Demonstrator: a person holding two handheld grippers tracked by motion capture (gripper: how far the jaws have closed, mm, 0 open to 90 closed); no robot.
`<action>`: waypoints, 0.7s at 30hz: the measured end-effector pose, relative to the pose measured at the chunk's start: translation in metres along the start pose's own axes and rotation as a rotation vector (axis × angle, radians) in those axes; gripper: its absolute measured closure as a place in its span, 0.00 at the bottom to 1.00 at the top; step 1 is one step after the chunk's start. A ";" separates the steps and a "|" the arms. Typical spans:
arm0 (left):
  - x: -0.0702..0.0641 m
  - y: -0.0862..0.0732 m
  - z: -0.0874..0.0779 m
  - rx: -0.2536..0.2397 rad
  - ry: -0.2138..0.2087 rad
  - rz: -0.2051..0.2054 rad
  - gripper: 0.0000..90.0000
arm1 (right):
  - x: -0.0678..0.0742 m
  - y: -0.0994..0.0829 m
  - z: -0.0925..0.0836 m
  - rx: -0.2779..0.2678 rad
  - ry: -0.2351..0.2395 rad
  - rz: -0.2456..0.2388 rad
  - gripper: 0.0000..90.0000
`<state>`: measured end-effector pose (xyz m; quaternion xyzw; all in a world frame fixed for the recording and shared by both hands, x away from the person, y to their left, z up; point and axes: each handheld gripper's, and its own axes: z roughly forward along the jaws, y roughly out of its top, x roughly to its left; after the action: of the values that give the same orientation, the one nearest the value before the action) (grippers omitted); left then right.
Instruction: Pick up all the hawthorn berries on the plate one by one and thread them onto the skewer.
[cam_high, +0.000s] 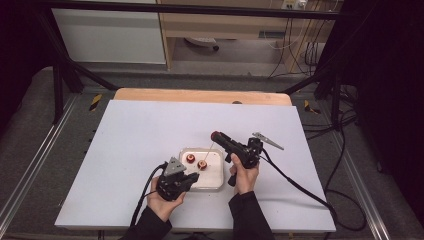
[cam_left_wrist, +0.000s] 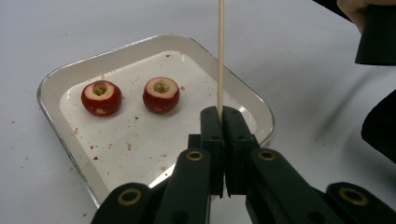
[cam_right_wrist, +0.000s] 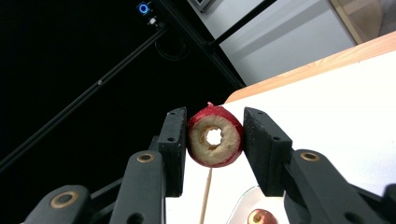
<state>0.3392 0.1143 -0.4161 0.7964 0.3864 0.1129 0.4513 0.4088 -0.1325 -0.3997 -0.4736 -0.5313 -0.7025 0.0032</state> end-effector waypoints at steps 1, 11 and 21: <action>0.000 0.000 0.000 0.000 0.000 0.000 0.98 | 0.000 0.000 0.000 0.005 0.001 0.012 0.68; 0.000 0.001 -0.001 -0.009 -0.005 -0.010 0.98 | 0.000 -0.002 0.000 0.012 0.010 0.027 0.68; 0.000 -0.001 -0.001 -0.016 0.004 -0.016 0.98 | 0.003 -0.012 0.001 0.021 0.016 0.016 0.68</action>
<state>0.3379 0.1148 -0.4165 0.7894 0.3928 0.1139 0.4578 0.4019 -0.1254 -0.4067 -0.4721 -0.5349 -0.7005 0.0183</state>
